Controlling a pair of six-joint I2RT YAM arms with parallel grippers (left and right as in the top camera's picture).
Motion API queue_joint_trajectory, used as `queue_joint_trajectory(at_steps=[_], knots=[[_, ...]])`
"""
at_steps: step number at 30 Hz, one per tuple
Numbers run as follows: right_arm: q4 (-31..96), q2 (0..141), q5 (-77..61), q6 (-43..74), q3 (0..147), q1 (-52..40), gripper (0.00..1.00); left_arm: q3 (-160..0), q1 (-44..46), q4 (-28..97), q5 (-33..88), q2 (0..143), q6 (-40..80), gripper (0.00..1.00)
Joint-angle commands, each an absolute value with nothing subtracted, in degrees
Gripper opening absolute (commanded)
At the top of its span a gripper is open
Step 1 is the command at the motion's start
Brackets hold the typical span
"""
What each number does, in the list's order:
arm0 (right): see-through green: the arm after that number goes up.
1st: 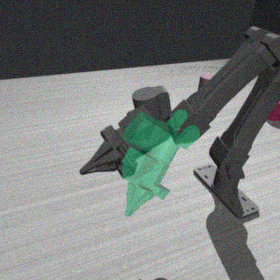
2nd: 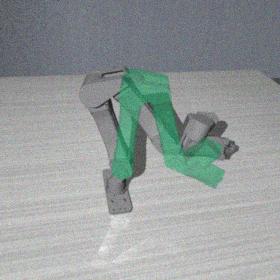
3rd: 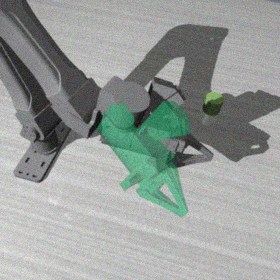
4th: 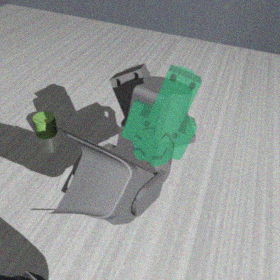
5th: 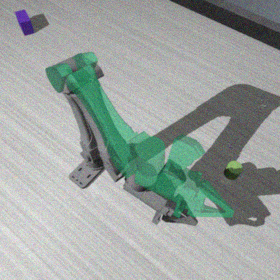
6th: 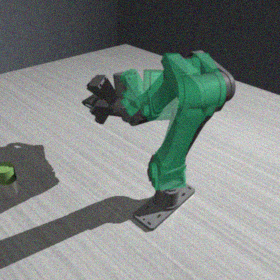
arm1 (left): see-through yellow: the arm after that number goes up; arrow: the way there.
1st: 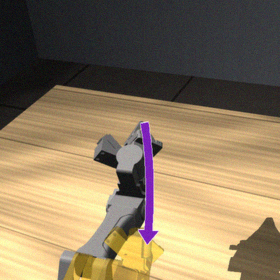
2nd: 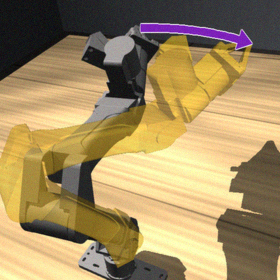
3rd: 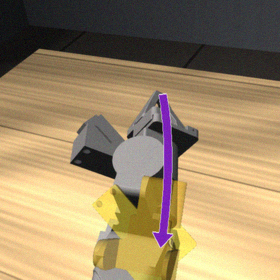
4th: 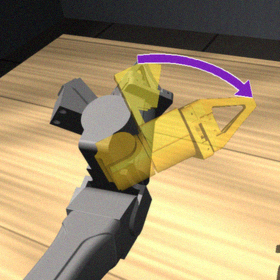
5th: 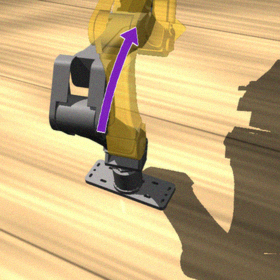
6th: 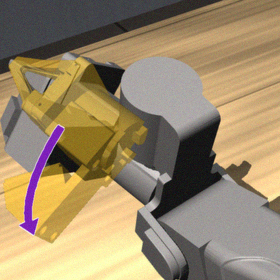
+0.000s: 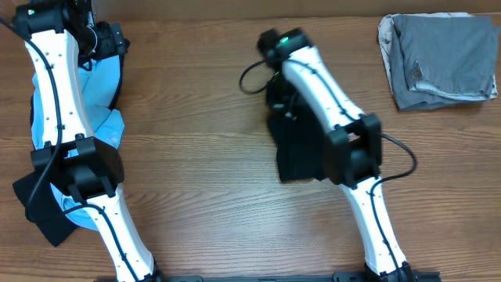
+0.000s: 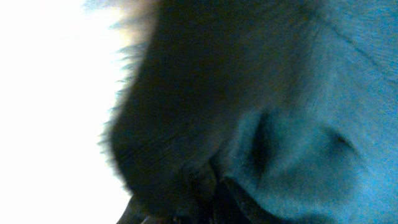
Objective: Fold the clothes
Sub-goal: 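Carry the black shirt with the right gripper onto the grey shirt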
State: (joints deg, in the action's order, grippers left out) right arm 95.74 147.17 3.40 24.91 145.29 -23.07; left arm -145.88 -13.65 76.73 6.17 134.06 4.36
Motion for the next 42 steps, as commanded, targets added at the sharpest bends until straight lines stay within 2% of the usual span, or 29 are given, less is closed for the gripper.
queue_joint_trajectory(at_steps=[1,14,29,42], knots=[[97.1,136.9,3.5,20.4,152.7,-19.1,0.04,-146.3,-13.9,76.8,5.8,134.7,4.3,0.9],[95.8,122.5,5.4,20.8,155.7,-2.1,0.04,-146.3,-13.5,76.1,6.0,134.7,4.3,0.91],[86.3,122.0,14.1,24.7,155.6,16.9,0.04,-146.3,-13.4,75.6,6.0,134.7,5.2,0.9],[79.7,128.8,13.8,25.1,154.0,21.3,0.04,-146.3,-13.2,72.6,7.1,134.7,6.9,0.89]])
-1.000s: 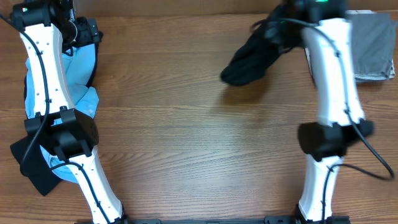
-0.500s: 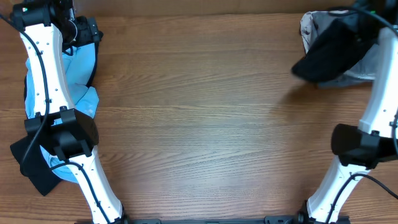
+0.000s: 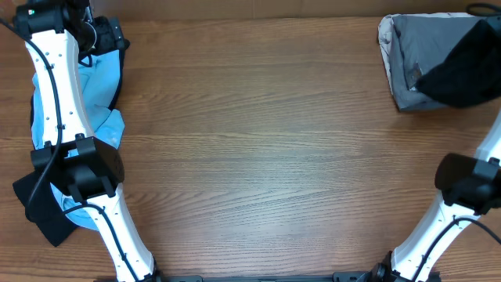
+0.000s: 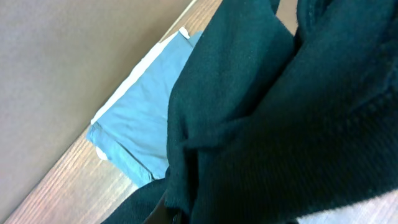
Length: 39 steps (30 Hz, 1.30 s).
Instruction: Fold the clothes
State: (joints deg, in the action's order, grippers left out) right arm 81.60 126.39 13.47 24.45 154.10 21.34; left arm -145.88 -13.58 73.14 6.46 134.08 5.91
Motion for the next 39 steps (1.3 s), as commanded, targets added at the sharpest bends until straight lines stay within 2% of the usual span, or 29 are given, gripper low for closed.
queue_joint_trajectory(at_steps=[1,13,14,15,18,20,21,27,29,31,39], knots=[[78.9,129.8,13.6,25.1,154.0,21.3,0.04,-146.3,-13.1,72.5,7.1,134.7,6.9,0.9],[62.8,139.9,9.4,25.3,154.0,21.3,0.04,-146.3,-11.9,69.6,7.1,134.7,6.9,0.89],[59.7,140.7,7.7,25.3,154.0,21.1,0.08,-146.3,-11.9,69.3,7.1,134.7,6.9,0.89],[56.7,141.6,6.0,25.3,154.0,20.9,0.22,-146.3,-11.8,69.1,7.1,134.7,6.9,0.89],[47.1,143.9,-4.1,25.1,154.0,20.5,0.75,-146.3,-11.6,69.0,7.1,134.7,6.9,0.89],[41.9,144.9,-9.5,25.1,154.0,20.0,0.95,-146.3,-11.5,69.0,7.1,134.7,6.9,0.89],[40.8,144.9,-10.4,25.2,154.0,19.8,1.0,-146.3,-11.4,69.0,7.1,134.7,6.9,0.89],[44.9,141.7,-10.4,25.2,155.5,19.4,1.0,-146.3,-11.2,69.1,7.1,134.7,6.9,0.9],[49.0,139.5,-10.4,24.3,156.1,19.6,1.0,-146.3,-11.2,69.1,7.1,134.7,6.9,0.92],[54.1,136.6,-10.4,22.0,156.6,19.7,1.0,-146.3,-11.2,69.1,7.1,134.7,6.9,1.0],[73.5,125.0,-1.8,19.2,156.6,19.7,1.0,-146.3,-11.2,70.5,7.1,134.7,6.9,1.0]])
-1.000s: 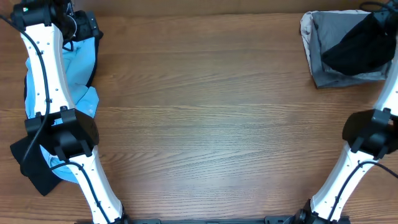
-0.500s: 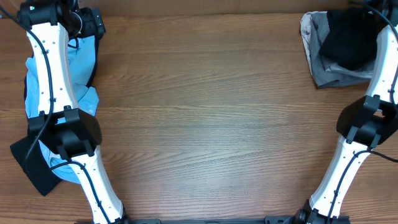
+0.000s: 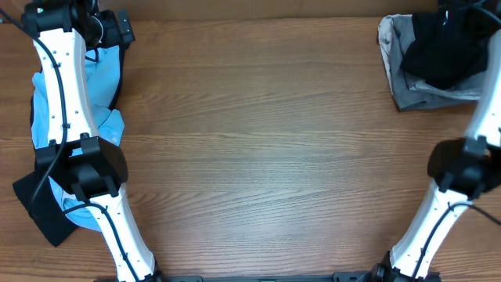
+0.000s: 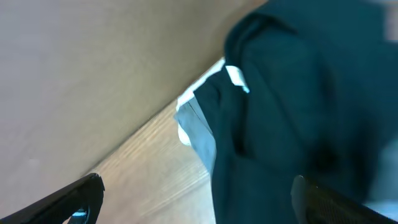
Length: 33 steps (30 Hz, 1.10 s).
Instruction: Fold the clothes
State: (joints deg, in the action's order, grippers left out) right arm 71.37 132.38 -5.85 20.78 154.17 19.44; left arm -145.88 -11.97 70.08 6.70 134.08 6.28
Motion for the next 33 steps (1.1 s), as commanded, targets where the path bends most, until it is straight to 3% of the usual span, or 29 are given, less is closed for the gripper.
queue_joint_trajectory(at_steps=[1,7,10,14,16,19,24,27,33], knots=[[75.7,124.0,-1.0,18.7,156.6,19.7,1.0,-146.3,-11.2,70.6,7.1,134.7,6.9,1.0],[80.9,123.6,-0.9,14.3,155.5,19.6,1.0,-146.3,-11.2,71.3,7.1,134.7,6.9,1.0],[76.8,123.7,-1.1,8.0,152.1,19.1,0.92,-146.3,-11.2,71.2,7.1,134.7,6.9,1.0],[69.3,123.8,-1.1,-1.7,146.6,18.6,0.6,-146.3,-11.2,70.6,7.1,134.7,6.9,1.0],[65.8,123.9,-1.1,-4.7,143.5,18.6,0.51,-146.3,-11.2,70.5,7.1,134.7,6.9,1.0],[60.6,124.2,-1.2,-7.1,138.4,18.6,0.52,-146.3,-11.2,70.4,7.1,134.7,6.9,1.0],[54.8,124.3,-1.8,-11.1,130.0,18.6,0.72,-146.3,-11.2,70.4,7.1,134.7,6.9,1.0],[52.0,124.3,-2.2,-14.0,124.6,18.6,0.78,-146.3,-11.2,70.4,7.1,134.7,6.9,1.0],[48.0,124.3,-2.6,-14.0,118.0,18.6,0.79,-146.3,-11.2,70.4,7.1,134.7,6.9,1.0]])
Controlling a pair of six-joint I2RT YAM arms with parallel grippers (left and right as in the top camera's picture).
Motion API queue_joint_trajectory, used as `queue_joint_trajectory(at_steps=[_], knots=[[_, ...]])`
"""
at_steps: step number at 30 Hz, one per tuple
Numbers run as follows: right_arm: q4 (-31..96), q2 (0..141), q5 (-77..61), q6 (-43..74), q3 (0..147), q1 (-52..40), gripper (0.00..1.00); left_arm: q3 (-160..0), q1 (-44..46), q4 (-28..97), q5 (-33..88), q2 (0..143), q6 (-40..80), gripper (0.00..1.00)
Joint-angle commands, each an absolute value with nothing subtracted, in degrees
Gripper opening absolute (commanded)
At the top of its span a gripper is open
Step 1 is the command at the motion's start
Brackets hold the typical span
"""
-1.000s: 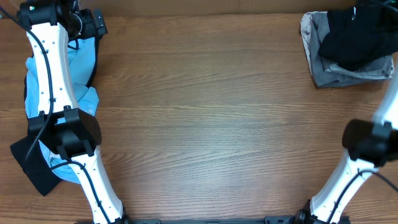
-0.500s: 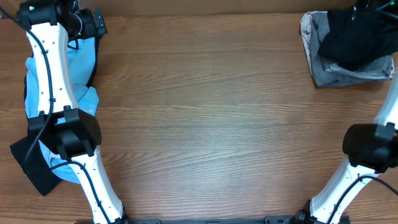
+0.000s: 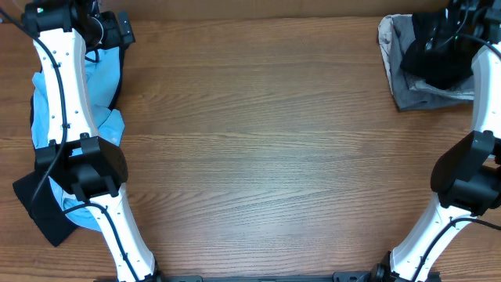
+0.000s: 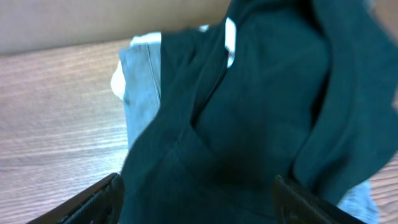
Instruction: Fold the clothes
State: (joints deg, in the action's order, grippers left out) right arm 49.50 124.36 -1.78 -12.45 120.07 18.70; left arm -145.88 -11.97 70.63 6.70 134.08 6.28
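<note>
A black garment lies bunched on top of a grey folded stack at the far right corner of the table. In the right wrist view the black garment covers most of the grey stack. My right gripper hangs just over it, open, its fingers wide apart with only cloth below them. In the overhead view my right gripper is above the stack. My left gripper sits at the far left corner by a blue cloth; its jaws do not show.
A pile of unfolded clothes runs down the left edge under the left arm, blue cloth on top and a black piece at the near end. A brown wall borders the table's far edge.
The right wrist has turned and now looks down across the black garment on the grey stack. The gripper is still open. The garment has settled slightly. The left arm has not moved.
The right gripper was at the black garment in the middle of the table. Then it held the garment over the grey stack at the far right. Then the garment lay on the stack with the fingers apart, and it still lies there.
</note>
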Motion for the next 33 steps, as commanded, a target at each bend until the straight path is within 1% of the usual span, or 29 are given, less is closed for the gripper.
queue_joint_trajectory(at_steps=[1,6,17,20,22,24,27,29,33], knots=[[47.1,124.3,-2.6,-14.0,117.2,18.6,0.79,-146.3,-11.2,70.4,7.2,134.7,6.9,1.0],[43.9,124.8,-2.6,-14.5,115.1,18.6,0.8,-146.3,-11.2,70.5,7.1,134.7,6.9,1.0],[43.1,128.9,-2.7,-15.0,115.1,18.6,0.78,-146.3,-11.2,70.5,7.1,134.7,6.9,1.0],[42.4,128.9,-2.7,-15.0,115.2,18.6,0.73,-146.3,-11.0,70.5,7.2,134.7,6.9,1.0],[42.3,128.7,-2.7,-15.0,115.2,18.5,0.66,-146.3,-10.8,70.4,7.6,134.7,6.9,1.0],[42.2,128.6,-2.7,-14.9,115.3,18.4,0.58,-146.3,-10.7,70.4,7.6,134.7,7.0,1.0],[41.8,128.3,-2.7,-14.8,115.3,18.4,0.4,-146.3,-10.3,70.4,7.5,134.7,6.9,1.0],[42.0,128.0,-2.7,-14.5,115.8,18.4,0.31,-146.3,-10.2,70.4,7.5,134.7,6.9,1.0],[43.0,127.2,-2.7,-13.3,117.9,18.4,0.25,-146.3,-10.0,70.4,7.5,134.7,6.9,1.0]])
